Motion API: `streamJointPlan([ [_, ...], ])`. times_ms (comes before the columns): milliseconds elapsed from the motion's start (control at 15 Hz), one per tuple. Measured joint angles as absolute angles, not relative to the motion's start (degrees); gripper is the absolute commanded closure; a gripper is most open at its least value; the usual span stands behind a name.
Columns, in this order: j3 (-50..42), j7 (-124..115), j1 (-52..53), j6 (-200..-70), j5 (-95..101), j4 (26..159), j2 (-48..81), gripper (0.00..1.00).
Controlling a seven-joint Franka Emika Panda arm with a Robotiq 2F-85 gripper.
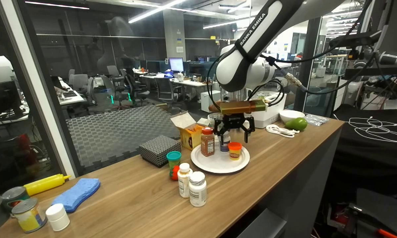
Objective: Pick up all the objects surrounding the white plate and arrange them on the plate, then pick up the cups and put them together
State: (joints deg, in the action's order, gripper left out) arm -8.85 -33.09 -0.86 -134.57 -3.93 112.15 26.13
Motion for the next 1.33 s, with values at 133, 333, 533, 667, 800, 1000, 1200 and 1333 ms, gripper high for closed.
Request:
streamJointPlan([
  [133, -9.21, -32.83, -0.77, -134.68, -3.16, 113.49, 23.95, 0.0],
  [333, -9.39, -32.38, -0.58, -132.83, -0.15, 116.05, 18.6, 0.0],
  [533, -8.93, -32.38, 0.45, -128.95, 3.53, 117.25, 12.99, 0.0],
  [667, -7.5, -32.01, 1.37, -125.96, 4.68, 117.13, 10.27, 0.0],
  [800, -5.33, -31.64, 2.41, -123.23, 5.16, 116.41, 8.96, 0.0],
  [1000, -2.17, -31.04, 4.15, -119.98, 5.23, 114.97, 8.98, 0.0],
  [1200, 0.16, -29.71, 5.61, -119.67, 5.25, 114.87, 9.5, 0.0],
  [1333, 1.29, -28.64, 6.41, -119.93, 5.26, 114.97, 10.02, 0.0],
])
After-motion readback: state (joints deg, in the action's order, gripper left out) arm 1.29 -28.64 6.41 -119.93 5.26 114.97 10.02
